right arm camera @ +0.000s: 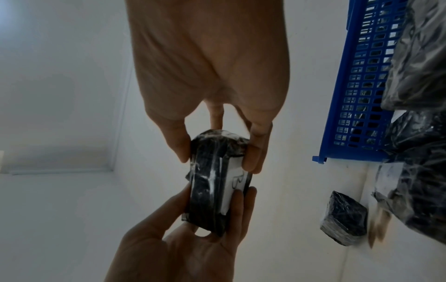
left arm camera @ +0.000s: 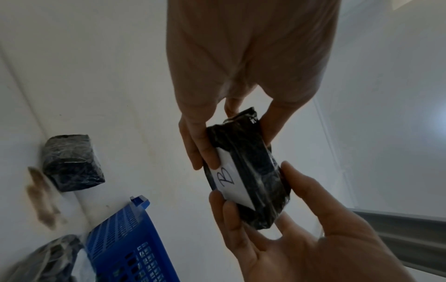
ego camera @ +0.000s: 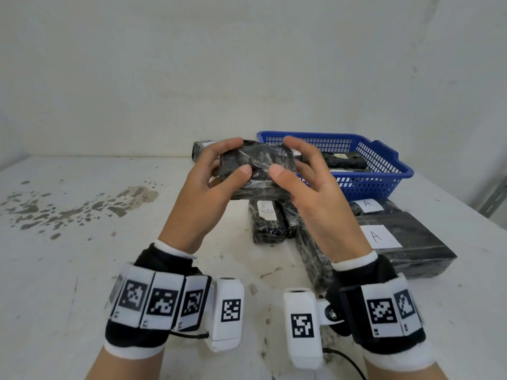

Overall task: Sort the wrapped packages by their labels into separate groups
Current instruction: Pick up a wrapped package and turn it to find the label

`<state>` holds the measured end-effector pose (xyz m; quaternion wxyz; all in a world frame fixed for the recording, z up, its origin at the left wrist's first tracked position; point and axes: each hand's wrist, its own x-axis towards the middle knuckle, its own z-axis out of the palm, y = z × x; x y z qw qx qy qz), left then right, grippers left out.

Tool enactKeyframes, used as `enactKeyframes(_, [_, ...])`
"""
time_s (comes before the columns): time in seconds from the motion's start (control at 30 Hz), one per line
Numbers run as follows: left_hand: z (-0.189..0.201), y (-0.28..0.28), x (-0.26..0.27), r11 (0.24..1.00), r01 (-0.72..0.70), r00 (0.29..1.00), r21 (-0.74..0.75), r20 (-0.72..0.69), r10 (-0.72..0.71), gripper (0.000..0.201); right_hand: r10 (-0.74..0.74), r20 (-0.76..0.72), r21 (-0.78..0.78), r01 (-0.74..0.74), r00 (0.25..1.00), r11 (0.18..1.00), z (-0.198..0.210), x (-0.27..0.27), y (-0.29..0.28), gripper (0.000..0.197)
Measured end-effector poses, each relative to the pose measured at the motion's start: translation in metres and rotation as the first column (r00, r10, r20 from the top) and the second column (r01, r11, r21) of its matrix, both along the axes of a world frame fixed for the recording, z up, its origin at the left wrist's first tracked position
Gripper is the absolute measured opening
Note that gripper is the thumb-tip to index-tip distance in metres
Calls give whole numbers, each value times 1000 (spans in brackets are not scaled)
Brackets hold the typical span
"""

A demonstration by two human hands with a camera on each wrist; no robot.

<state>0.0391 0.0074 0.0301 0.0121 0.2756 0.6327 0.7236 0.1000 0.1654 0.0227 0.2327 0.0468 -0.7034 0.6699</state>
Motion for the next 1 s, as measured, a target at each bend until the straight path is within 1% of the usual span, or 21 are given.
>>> enactKeyframes(0.07, [0, -1, 0, 999, -20, 1000, -28, 1, 20, 54, 11, 10, -10, -10, 1000, 1000, 1, 1, 0, 61])
enactKeyframes(0.13, [0, -3, 1, 998, -20, 1000, -60, 15, 21, 71, 15, 28, -13, -15, 999, 1000, 1, 1, 1, 65])
enactKeyframes(0.17, [0, -3, 1, 997, -12, 999, -81, 35, 15, 72, 14, 39, -23, -13, 999, 1000, 1, 2, 1, 66])
enactKeyframes(0.27, [2, -4, 3, 996, 38, 996, -85, 82, -31, 56, -1, 69, -43, 4, 998, 999, 2, 2, 1, 60])
enactKeyframes(0.37, [4, -4, 4, 997, 33, 997, -69, 66, -28, 49, -12, 70, -31, 14, 998, 999, 1, 1, 1, 50])
enactKeyframes(0.5, [3, -3, 3, 998, -6, 999, -62, 50, 9, 40, -43, 66, 56, 39, 997, 998, 1, 2, 0, 45])
enactKeyframes(0.57, [3, -3, 3, 998, -16, 999, -65, 34, 19, 37, -49, 65, 67, 45, 997, 997, 2, 3, 0, 44])
enactKeyframes(0.67, [2, -3, 3, 997, -47, 999, -63, 12, 48, 32, -48, 58, 54, 45, 997, 998, 3, 3, -1, 41])
enactKeyframes(0.87, [3, -2, 2, 998, -64, 997, -27, 47, 65, 16, -42, 64, -4, 42, 997, 999, 3, 3, -2, 26])
enactKeyframes(1.0, [3, -2, 2, 993, -96, 995, -68, 19, 97, 14, -61, 68, -6, 62, 996, 998, 2, 2, -2, 24])
